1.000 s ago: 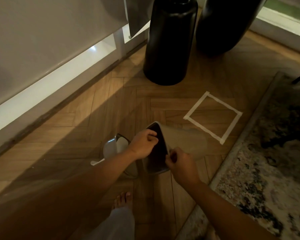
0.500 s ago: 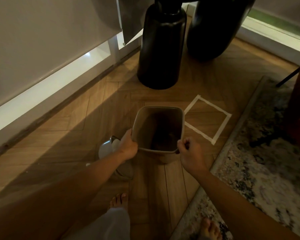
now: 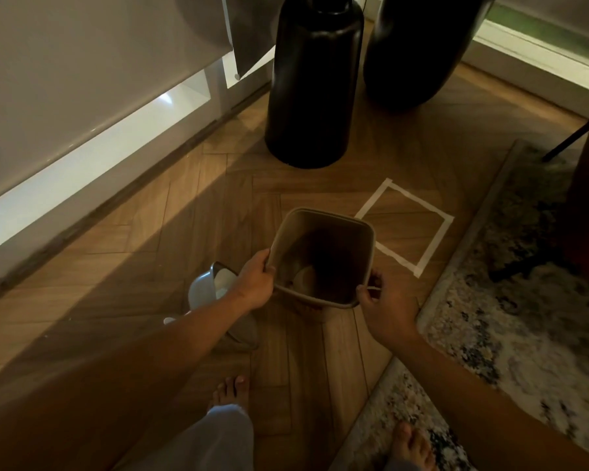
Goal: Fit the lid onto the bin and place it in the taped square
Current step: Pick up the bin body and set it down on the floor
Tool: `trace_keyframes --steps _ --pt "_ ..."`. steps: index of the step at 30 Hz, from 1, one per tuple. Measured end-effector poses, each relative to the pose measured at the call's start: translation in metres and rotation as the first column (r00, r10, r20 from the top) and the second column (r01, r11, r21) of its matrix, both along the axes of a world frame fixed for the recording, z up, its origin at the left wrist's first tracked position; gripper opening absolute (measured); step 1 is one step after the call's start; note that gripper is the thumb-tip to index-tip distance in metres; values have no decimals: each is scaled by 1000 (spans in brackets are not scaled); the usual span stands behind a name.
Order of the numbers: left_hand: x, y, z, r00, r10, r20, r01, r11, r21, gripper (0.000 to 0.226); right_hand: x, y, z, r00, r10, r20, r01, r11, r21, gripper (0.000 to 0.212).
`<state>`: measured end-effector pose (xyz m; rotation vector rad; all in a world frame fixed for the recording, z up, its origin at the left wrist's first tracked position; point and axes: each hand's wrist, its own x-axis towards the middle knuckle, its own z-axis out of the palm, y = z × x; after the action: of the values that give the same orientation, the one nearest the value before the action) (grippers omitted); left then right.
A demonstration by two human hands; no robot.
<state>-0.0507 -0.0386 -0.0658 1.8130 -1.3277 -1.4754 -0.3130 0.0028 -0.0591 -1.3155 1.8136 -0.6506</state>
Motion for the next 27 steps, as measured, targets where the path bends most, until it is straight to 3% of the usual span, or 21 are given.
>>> trace_keyframes --steps 8,21,27 --pt "-14 4 0 994 -44 -95 50 997 65 37 -19 16 -9 998 33 -53 -32 999 25 42" --pt "-27 5 -5 981 -178 -80 185 979 90 48 -35 38 2 992 11 -127 -4 998 56 47" --pt "-43 4 1 986 -135 -96 145 985 98 48 -40 43 4 992 1 -129 10 997 82 55"
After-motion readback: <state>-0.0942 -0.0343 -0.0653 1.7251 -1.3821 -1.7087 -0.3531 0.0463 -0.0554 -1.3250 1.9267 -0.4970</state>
